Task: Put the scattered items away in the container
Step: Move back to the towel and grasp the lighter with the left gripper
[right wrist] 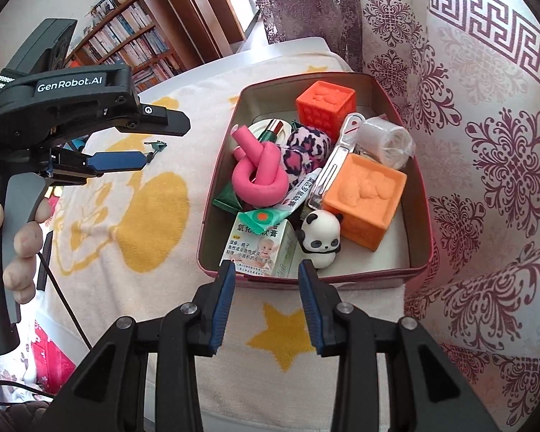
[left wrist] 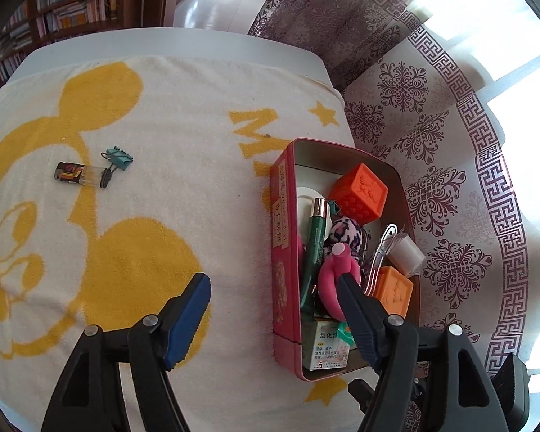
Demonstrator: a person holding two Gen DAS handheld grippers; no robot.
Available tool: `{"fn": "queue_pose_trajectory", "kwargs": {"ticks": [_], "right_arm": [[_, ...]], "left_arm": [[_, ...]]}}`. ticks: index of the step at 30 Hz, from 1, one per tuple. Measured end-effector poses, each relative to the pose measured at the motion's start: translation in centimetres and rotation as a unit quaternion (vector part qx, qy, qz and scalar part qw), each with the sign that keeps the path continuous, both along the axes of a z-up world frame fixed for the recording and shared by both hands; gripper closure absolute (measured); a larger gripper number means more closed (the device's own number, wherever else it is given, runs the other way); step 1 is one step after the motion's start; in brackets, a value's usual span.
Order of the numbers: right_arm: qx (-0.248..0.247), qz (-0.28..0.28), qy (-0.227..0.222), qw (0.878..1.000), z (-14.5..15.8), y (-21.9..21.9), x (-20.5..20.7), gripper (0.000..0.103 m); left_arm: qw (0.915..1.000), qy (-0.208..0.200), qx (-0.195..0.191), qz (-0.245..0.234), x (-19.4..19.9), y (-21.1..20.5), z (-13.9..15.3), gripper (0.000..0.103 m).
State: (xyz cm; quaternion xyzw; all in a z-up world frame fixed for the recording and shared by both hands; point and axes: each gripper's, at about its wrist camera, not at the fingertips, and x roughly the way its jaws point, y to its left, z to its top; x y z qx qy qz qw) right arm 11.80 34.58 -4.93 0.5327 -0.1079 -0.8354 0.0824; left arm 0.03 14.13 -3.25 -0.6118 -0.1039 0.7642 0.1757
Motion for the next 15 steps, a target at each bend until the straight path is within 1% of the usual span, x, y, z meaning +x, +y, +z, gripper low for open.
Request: {"fn": "queue_pose_trajectory", "kwargs": {"ticks": [8, 15], "right_arm": [[-0.008, 0.021, -0.011, 1.0, -0.2, -3.4, -1.1, 0.063], [-0.016, 0.048, -0.025, 0.998, -0.7, -7.4, -2.6, 0.063]], "left_arm": [[0.9985, -0.016, -0.01, 0.052, -0.7, -6.6, -1.3, 0.029], [0.9944, -0.028, -0.022, 0.099, -1.4, -12.9, -2.6, 0.029]]}}
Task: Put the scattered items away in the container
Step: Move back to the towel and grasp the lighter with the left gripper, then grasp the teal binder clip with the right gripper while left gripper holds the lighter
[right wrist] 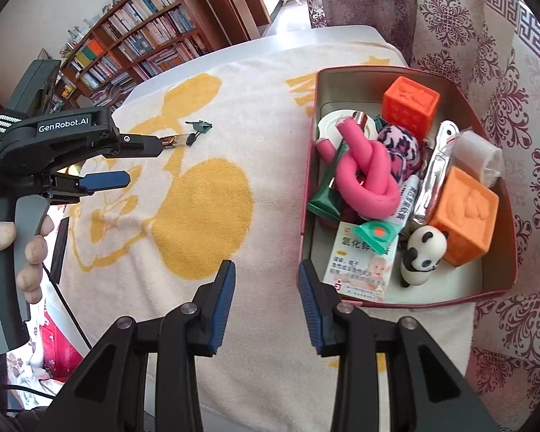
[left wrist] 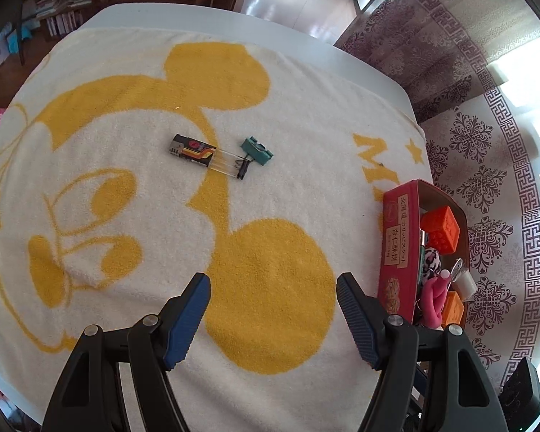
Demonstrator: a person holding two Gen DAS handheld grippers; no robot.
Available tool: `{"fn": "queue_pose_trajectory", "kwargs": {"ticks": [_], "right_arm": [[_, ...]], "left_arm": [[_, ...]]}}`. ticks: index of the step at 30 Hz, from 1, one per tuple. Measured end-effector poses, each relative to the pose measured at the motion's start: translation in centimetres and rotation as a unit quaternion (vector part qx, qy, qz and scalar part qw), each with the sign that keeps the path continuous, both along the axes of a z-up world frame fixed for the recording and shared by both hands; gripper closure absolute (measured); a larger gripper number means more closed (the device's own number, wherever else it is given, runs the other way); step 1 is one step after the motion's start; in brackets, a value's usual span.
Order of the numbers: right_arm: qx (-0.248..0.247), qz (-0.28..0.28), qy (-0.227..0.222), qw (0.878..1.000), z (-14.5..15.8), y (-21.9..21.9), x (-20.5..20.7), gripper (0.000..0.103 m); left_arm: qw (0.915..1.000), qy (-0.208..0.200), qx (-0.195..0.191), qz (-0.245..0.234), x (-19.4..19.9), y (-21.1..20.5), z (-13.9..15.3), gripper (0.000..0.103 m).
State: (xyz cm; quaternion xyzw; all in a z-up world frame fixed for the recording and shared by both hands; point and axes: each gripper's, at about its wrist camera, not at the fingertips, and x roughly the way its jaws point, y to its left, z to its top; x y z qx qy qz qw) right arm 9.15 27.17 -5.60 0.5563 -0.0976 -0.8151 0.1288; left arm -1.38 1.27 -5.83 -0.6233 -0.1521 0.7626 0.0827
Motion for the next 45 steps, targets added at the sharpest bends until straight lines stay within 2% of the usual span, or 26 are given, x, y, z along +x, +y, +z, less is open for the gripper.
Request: {"fn": "queue_pose_trajectory", "kwargs": {"ticks": [6, 14, 20, 22, 23, 24, 32, 34, 45], "right_arm": [[-0.011, 0.008, -0.022, 1.0, -0.9, -3.1, -1.5, 0.063], [-0.012, 0.001, -0.04, 0.999, -1.7, -6.1, -3.0, 0.063], [-0.013, -0.02, -0.055, 0.998, -2.4, -7.1, -3.9, 0.063], [-0.013, -0.029, -0.06, 0.998, -2.6, -7.2, -4.1, 0.063], [-0.013, -0.033, -0.062, 0.997, -2.7, -7.2, -4.2, 0.063], [-0.012, -0.038, -0.063, 0.997, -2.8, -7.2, -4.3, 0.063], [-0.007, -0.072, -0.08, 0.994, -3.7, -6.8, -4.8, 0.063], [-0.004, -0.098, -0.083, 0.992, -3.9, -6.6, -5.0, 0.063], [-0.001, -0.113, -0.095, 0.989, -4.7, -6.6, -6.3, 0.063]], "left_arm": [[0.9996, -0.011, -0.011, 0.025, -1.1, -4.4, -1.3, 0.029], [0.9992, -0.025, -0.018, 0.024, -3.5, -7.2, -3.1, 0.029], [0.9992, -0.03, -0.023, -0.008, -5.7, -6.7, -4.4, 0.029], [0.9991, -0.03, -0.021, -0.02, -6.3, -6.2, -4.9, 0.025], [0.9991, -0.028, -0.022, -0.023, -6.6, -6.0, -5.2, 0.018], [0.9991, -0.022, -0.025, -0.024, -6.9, -5.8, -5.3, 0.018], [0.9963, -0.009, -0.049, -0.069, -9.4, -3.6, -7.0, 0.018], [0.9946, -0.002, -0.059, -0.085, -9.8, -2.9, -7.3, 0.018], [0.9886, 0.026, -0.089, -0.118, -11.2, -1.1, -8.1, 0.015]]}}
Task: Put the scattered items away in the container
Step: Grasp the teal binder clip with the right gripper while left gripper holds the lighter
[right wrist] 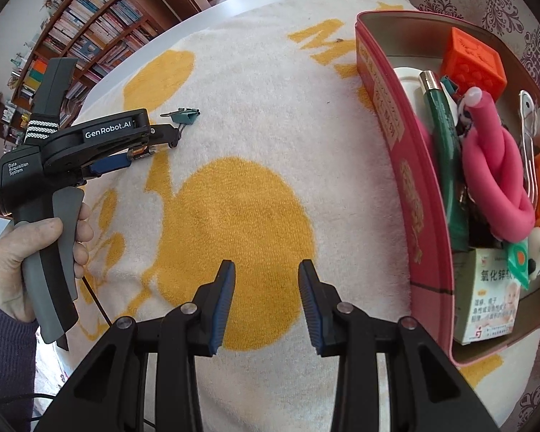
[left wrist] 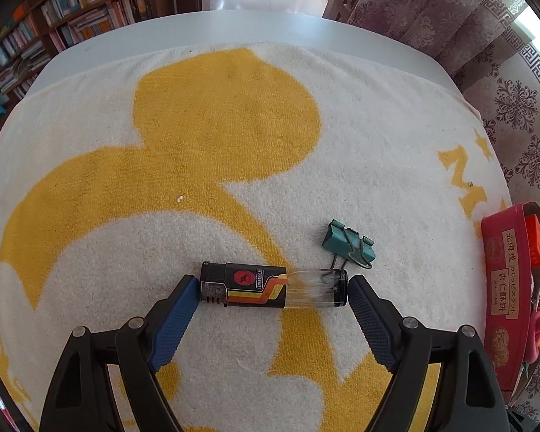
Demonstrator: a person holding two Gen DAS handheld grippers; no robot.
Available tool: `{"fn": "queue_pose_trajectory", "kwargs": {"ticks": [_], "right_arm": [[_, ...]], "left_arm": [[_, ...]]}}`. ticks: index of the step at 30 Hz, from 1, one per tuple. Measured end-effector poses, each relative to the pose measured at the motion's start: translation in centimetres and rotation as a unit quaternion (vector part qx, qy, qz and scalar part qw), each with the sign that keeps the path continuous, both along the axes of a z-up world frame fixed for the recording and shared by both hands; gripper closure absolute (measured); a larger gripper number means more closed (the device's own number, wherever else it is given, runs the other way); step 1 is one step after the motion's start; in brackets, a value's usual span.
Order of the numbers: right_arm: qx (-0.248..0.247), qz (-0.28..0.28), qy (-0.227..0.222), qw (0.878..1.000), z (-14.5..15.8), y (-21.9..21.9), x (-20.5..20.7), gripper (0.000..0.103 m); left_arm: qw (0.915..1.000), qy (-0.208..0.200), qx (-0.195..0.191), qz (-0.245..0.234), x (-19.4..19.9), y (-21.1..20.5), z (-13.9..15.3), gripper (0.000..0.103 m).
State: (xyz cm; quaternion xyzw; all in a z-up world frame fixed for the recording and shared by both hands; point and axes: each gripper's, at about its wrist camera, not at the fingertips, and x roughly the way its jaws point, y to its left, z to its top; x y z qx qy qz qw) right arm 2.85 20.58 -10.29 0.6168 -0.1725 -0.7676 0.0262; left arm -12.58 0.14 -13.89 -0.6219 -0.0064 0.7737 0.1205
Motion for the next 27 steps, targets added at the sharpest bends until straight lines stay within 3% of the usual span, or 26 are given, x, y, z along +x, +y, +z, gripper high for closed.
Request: {"fn": "queue_pose_trajectory", "kwargs": {"ticks": [8, 11, 14, 17, 27], "right_arm": [[0.004, 0.009, 0.002, 1.0, 0.1, -0.7, -1.0, 0.063], [0.004, 0.012, 0.002, 1.0, 0.1, -1.0, -1.3, 0.063], [0.006, 0.015, 0.003, 1.0, 0.2, -1.1, -1.4, 0.063], [0.009, 0.015, 0.003, 1.0, 0.3, -1.2, -1.4, 0.063], [0.007, 0.025, 0.016, 1.0, 0.8, -2.2, -3.1, 0.063]], "left_arm": [[0.9977, 0.032, -0.041, -0.044, 1.0, 1.4, -0.3, 0.014], [0.9952, 0.046, -0.052, -0.068, 1.6, 1.9, -0.7, 0.007], [0.9955, 0.052, -0.048, -0.064, 1.7, 1.6, -0.7, 0.008], [0.9957, 0.054, -0.048, -0.058, 1.6, 1.3, -0.4, 0.018], [0.9979, 0.051, -0.022, -0.032, 2.4, -1.6, 1.6, 0.018]]}}
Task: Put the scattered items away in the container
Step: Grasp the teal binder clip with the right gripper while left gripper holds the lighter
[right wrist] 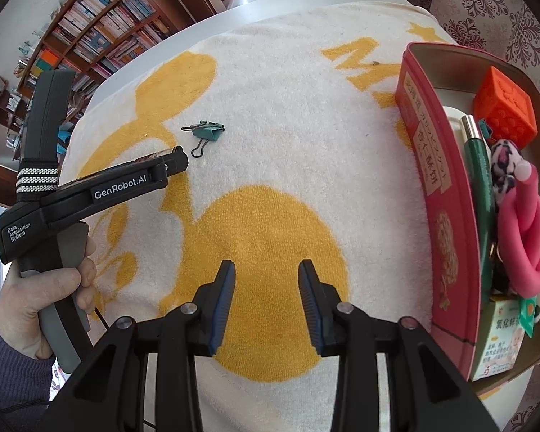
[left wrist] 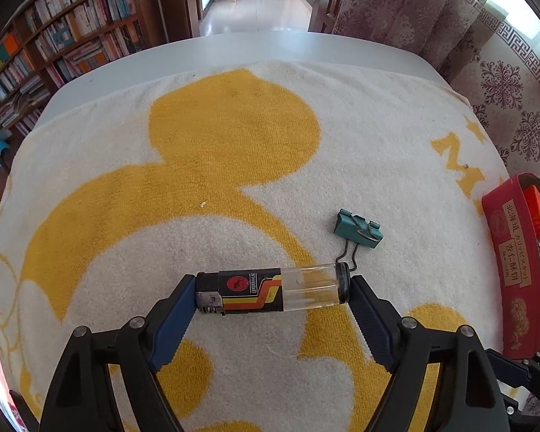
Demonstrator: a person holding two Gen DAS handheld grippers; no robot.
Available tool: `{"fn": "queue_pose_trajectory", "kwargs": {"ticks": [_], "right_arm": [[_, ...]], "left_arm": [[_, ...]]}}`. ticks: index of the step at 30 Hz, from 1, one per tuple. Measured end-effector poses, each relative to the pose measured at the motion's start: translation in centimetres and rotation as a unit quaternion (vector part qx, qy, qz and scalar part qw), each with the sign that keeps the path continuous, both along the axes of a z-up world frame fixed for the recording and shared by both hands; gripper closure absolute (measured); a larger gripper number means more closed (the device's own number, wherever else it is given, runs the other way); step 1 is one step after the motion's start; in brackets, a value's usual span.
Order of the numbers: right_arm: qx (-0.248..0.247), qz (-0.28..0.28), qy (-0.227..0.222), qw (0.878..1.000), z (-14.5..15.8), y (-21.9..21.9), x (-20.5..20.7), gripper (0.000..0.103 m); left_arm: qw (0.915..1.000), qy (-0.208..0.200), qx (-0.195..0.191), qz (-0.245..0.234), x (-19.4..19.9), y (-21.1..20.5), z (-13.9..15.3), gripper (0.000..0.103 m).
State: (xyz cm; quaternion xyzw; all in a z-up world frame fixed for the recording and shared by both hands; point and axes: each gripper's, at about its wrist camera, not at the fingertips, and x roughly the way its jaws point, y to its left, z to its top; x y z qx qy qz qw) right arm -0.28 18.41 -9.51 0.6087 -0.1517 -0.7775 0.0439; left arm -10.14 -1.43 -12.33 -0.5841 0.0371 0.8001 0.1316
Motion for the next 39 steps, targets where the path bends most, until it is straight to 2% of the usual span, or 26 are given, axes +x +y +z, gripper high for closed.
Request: {"fn": "queue_pose_trajectory", "kwargs": {"ticks": [10, 18, 23, 25, 30, 33, 35, 39], "right_arm": [[-0.034, -0.006, 0.026, 0.999, 0.9, -1.8, -7.0, 0.063], [-0.064, -0.036, -0.015, 0.997, -1.9, -4.0, -11.8, 0.063], [-0.012, -0.043, -0.022, 0.999, -3.4, -5.6, -13.4, 0.062], [0.015, -0.029, -0.007, 0.999, -3.4, -6.5, -13.5, 0.058], [0.073, 0.014, 0.016, 0.997, -3.3, -8.5, -13.1, 0.058], [0.1, 0.03, 0.022, 0.994, -3.3, -8.5, -12.7, 0.077], [0.084, 0.028, 0.017, 0.996, -3.3, -7.7, -12.3, 0.093], [0.044, 0.016, 0.012, 0.999, -2.9, -5.7, -10.9, 0.097]], "left_arm": [[0.9993, -0.003, 0.006, 0.036, 0.2, -4.7, 1.4, 0.018], [0.9986, -0.009, 0.005, 0.052, 0.9, -7.4, 1.0, 0.018], [0.9982, -0.015, 0.001, 0.058, 1.7, -8.6, 0.9, 0.018], [0.998, -0.016, 0.001, 0.061, 1.9, -8.9, 0.9, 0.018], [0.9981, -0.015, 0.003, 0.059, 1.9, -8.8, 1.1, 0.018], [0.9983, -0.016, 0.007, 0.056, 1.9, -8.4, 1.3, 0.018], [0.9984, -0.015, 0.007, 0.054, 2.1, -8.1, 1.5, 0.018], [0.9987, -0.015, 0.007, 0.048, 2.5, -7.4, 1.8, 0.018]]}}
